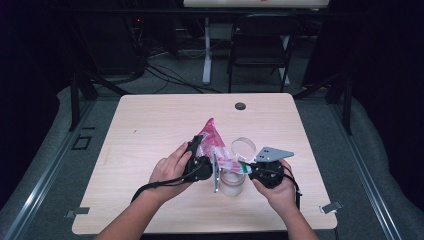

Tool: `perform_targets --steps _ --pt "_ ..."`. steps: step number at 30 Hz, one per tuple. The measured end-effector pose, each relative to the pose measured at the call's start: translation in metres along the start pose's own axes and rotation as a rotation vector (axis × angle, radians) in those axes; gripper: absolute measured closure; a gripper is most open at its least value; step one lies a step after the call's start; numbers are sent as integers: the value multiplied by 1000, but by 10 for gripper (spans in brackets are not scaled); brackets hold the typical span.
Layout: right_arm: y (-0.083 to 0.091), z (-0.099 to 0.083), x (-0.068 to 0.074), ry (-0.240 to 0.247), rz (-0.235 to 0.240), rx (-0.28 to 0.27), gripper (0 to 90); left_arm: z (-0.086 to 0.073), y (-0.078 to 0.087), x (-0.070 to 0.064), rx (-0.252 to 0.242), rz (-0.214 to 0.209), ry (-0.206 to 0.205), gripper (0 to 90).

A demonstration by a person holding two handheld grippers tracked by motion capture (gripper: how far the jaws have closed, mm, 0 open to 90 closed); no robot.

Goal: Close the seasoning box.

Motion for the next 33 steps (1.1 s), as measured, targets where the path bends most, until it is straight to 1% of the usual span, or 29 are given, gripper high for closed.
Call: perform_targets --steps 4,7,13,19,23,25,29,33 --pt "0 2 1 -3 3 -9 900 -2 0 1 3 -5 13 623" --pt "0 3 1 -1 7 -14 900 -3 0 2 4 -6 15 625" --pt "-1 5 1 0 5 -18 900 -8 0 -1 23 -16 24 628" --pt "-1 8 2 5 4 -23 900 -13 -1 -3 27 -25 46 631" --pt "-1 9 3 8 7 -25 900 -16 -1 -5 40 -34 65 633" --pt "-1 9 3 10 6 -25 900 -17 -1 -5 43 -35 60 633" --pt "-1 9 3 10 6 -26 900 -20 -2 -9 54 -46 68 634" --pt "-2 10 3 12 7 -28 900 -22 -2 -11 55 -53 76 634"
Point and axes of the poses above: each handheld gripper's, and its own axes: y roughly backward along the jaws, z roughly out of its top, x roughly to its left, the point moved 8 cm from there along -y, roughly forward along the jaws, and after that the axes turned 15 degrees about y, right-handed, at the moved point
